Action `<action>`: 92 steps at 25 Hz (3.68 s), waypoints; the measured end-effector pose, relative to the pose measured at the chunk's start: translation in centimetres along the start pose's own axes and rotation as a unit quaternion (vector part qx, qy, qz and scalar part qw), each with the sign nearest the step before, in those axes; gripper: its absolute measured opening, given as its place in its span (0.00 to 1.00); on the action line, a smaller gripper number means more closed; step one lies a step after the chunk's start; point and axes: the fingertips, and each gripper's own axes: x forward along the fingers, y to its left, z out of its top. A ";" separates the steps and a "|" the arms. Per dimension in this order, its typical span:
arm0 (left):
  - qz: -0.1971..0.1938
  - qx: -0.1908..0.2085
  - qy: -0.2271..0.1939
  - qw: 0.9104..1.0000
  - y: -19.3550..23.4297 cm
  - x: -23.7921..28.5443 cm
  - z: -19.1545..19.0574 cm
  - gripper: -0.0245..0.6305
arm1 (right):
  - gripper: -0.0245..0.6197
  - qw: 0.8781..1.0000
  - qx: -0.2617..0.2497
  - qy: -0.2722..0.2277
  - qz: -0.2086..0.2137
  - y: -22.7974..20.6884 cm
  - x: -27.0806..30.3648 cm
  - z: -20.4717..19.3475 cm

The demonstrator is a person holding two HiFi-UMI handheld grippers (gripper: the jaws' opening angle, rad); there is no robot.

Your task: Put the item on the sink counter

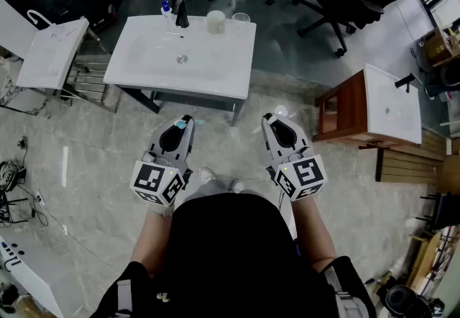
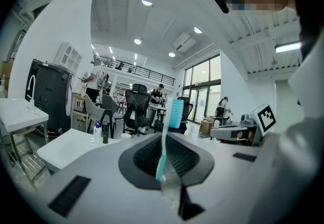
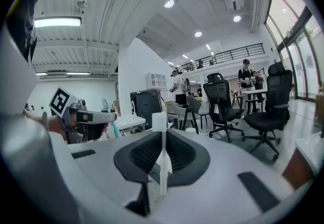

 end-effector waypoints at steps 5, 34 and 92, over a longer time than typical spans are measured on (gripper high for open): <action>0.002 -0.005 -0.001 1.000 1.3 0.2 0.1 0.10 | 0.11 1.000 -0.003 0.003 0.000 0.1 1.1 0.2; -0.011 -0.060 0.005 0.998 10.9 4.7 -1.3 0.10 | 0.11 0.999 0.000 0.030 -0.043 -2.3 10.6 0.1; -0.072 -0.041 0.076 0.994 25.3 40.6 2.9 0.10 | 0.11 0.985 0.089 0.047 -0.140 -21.2 29.5 2.9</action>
